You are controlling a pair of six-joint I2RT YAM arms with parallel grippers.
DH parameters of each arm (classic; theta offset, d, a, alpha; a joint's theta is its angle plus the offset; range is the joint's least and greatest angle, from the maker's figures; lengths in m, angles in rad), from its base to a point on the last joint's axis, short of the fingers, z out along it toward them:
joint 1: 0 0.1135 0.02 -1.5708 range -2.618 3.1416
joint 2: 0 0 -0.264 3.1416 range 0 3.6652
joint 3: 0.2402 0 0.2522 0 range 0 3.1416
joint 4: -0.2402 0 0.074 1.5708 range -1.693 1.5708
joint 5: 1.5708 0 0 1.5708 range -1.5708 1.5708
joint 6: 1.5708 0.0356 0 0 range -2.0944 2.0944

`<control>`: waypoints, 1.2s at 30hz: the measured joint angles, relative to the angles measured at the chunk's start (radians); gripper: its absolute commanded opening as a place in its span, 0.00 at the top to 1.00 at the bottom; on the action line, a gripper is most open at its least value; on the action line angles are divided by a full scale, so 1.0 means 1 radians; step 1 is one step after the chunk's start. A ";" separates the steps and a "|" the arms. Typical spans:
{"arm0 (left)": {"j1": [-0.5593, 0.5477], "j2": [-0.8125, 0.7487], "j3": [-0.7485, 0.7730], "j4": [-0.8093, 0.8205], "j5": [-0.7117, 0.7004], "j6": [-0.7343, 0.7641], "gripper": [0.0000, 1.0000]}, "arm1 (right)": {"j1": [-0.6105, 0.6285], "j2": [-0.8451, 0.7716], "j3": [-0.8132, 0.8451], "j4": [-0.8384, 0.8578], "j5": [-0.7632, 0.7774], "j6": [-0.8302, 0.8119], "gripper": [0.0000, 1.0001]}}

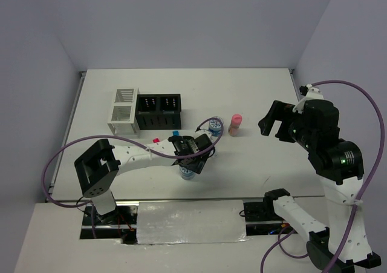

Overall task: Sort the stationery into containers
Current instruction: Pick up the stationery from the center of the board.

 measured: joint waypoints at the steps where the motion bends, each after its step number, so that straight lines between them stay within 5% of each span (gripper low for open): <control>1: 0.000 0.000 -0.001 0.000 0.003 0.000 0.15 | 0.000 0.001 -0.002 0.004 -0.001 0.000 0.00; 18: 0.000 0.000 -0.006 -0.026 0.014 -0.004 0.11 | 0.000 0.026 -0.005 0.024 -0.014 0.002 0.00; 20: 0.000 0.000 -0.006 -0.030 0.015 -0.005 0.23 | 0.000 0.027 -0.005 0.024 -0.016 0.003 0.00; 21: 0.000 0.000 -0.007 -0.031 0.018 -0.009 0.45 | 0.000 0.027 -0.005 0.024 -0.016 0.003 0.00; 25: 0.000 -0.003 -0.007 -0.035 0.025 -0.005 0.95 | 0.000 0.027 -0.010 0.029 -0.020 0.004 0.00; 26: 0.000 -0.004 -0.007 -0.038 0.027 -0.005 1.00 | 0.000 0.029 -0.010 0.029 -0.020 0.004 0.00; 31: 0.000 -0.011 0.045 -0.132 0.061 -0.005 1.00 | 0.000 0.035 -0.010 0.031 -0.019 0.003 0.00; 36: 0.000 -0.053 0.268 -0.266 0.061 -0.002 1.00 | 0.000 0.035 -0.010 0.031 -0.019 0.004 0.00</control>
